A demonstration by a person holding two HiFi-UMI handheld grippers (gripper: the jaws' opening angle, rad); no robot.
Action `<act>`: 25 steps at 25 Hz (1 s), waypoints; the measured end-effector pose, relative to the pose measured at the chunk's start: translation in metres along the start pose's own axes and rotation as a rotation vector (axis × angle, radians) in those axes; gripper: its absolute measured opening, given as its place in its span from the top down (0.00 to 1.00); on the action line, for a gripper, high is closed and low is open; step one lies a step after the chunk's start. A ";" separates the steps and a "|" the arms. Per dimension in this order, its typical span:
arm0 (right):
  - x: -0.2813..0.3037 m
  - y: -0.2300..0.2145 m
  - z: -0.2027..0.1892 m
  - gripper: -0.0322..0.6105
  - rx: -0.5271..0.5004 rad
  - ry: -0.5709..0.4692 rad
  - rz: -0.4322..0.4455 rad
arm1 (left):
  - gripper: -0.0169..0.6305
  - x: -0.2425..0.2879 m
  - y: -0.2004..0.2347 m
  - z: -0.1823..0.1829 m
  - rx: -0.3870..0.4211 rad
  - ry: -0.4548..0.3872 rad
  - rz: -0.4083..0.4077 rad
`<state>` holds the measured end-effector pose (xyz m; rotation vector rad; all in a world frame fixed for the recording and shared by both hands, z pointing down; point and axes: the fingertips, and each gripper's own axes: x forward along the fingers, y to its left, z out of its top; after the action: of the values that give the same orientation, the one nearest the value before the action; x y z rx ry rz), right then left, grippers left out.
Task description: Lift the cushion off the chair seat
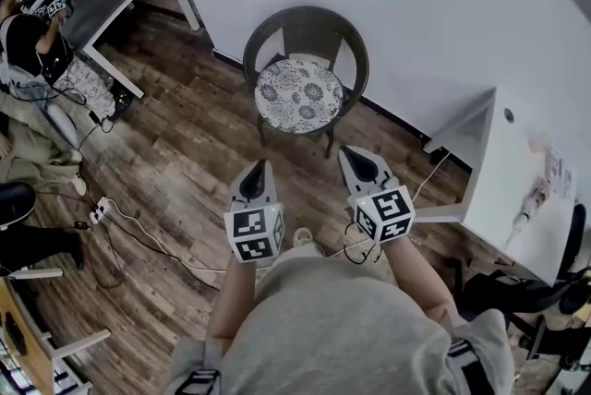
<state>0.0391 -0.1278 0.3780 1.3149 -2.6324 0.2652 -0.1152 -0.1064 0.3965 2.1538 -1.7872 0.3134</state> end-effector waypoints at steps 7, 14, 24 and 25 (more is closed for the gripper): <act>0.045 -0.017 -0.009 0.95 -0.014 0.036 -0.001 | 0.96 0.037 0.024 -0.010 -0.023 0.048 0.011; 0.098 -0.025 -0.034 0.95 -0.097 0.109 0.039 | 0.96 0.067 0.037 -0.035 -0.054 0.118 0.037; 0.185 -0.062 -0.092 0.95 -0.127 0.208 0.094 | 0.96 0.129 0.060 -0.057 -0.064 0.176 0.085; 0.194 -0.067 -0.102 0.95 -0.125 0.225 0.097 | 0.96 0.136 0.063 -0.060 -0.065 0.182 0.091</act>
<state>-0.0128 -0.2919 0.5289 1.0547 -2.4824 0.2429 -0.1490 -0.2178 0.5091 1.9364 -1.7700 0.4511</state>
